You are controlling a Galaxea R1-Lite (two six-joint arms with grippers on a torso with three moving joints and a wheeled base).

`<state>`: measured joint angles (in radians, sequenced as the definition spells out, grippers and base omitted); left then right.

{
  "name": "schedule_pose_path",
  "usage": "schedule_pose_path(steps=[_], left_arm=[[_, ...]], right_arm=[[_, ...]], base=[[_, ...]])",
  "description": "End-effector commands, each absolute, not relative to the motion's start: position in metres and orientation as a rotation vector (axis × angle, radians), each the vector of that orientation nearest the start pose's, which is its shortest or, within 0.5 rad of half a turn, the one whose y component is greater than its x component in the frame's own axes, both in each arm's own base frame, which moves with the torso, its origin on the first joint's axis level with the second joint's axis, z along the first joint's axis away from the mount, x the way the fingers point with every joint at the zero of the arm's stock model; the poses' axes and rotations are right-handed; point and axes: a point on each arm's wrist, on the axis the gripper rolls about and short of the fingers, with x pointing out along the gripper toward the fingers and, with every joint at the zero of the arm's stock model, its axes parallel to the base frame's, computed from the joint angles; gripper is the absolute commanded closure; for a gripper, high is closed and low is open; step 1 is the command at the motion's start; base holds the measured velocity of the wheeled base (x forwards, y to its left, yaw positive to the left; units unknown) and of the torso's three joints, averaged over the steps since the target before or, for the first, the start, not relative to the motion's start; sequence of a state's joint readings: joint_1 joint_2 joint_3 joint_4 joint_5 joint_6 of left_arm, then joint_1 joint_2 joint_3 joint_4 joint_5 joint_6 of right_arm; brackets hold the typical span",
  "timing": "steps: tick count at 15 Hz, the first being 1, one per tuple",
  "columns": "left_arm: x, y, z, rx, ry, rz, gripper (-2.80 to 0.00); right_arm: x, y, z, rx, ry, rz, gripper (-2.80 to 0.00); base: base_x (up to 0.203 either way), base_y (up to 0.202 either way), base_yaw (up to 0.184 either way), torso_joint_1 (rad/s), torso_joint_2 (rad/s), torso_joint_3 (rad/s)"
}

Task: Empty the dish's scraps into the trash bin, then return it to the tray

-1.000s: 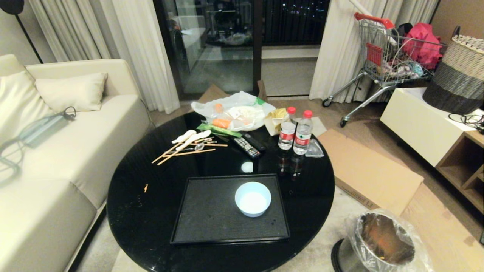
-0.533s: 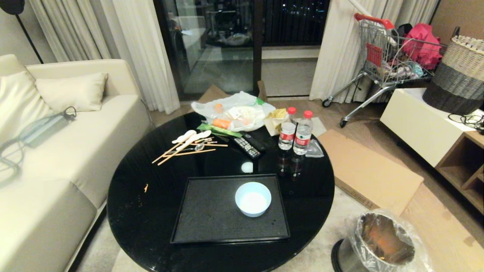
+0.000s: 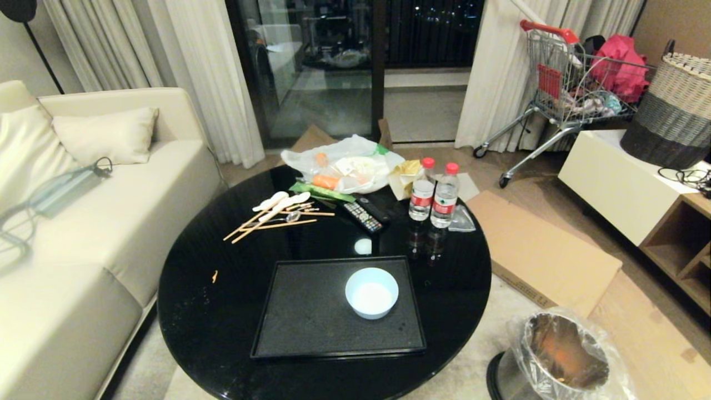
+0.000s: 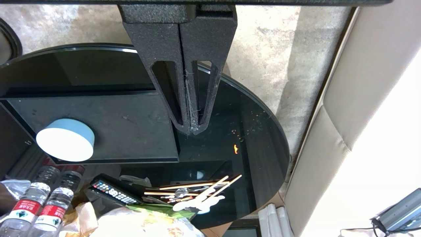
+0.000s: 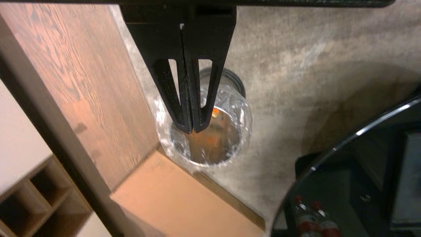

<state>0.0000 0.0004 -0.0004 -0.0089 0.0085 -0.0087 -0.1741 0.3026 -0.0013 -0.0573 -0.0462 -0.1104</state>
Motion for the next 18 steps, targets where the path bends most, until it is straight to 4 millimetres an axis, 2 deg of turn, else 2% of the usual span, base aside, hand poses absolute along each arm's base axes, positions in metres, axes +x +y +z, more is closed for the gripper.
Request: schedule_pose_path(steps=[1, 6, 10, 18], left_arm=[[-0.023, 0.0, 0.076, -0.009, -0.009, 0.009, 0.0], [-0.023, 0.0, 0.076, -0.009, -0.009, 0.009, 0.0], [-0.023, 0.0, 0.076, -0.009, -0.009, 0.009, 0.0], [-0.023, 0.0, 0.076, -0.009, -0.009, 0.009, 0.0]], right_arm=[[0.0, 0.0, 0.08, -0.095, 0.279, -0.139, 0.0], [-0.001, 0.0, 0.079, -0.095, 0.289, -0.126, 0.0], [-0.001, 0.0, 0.079, -0.081, 0.278, -0.046, 0.0], [-0.012, 0.0, 0.078, -0.084, 0.144, -0.004, 0.0]], base=[[0.0, 0.0, 0.0, 0.0, 0.0, 0.0], [0.0, 0.0, 0.0, 0.0, 0.0, 0.0], [0.0, 0.0, 0.0, 0.0, 0.0, 0.0], [0.0, 0.0, 0.0, 0.0, 0.0, 0.0]])
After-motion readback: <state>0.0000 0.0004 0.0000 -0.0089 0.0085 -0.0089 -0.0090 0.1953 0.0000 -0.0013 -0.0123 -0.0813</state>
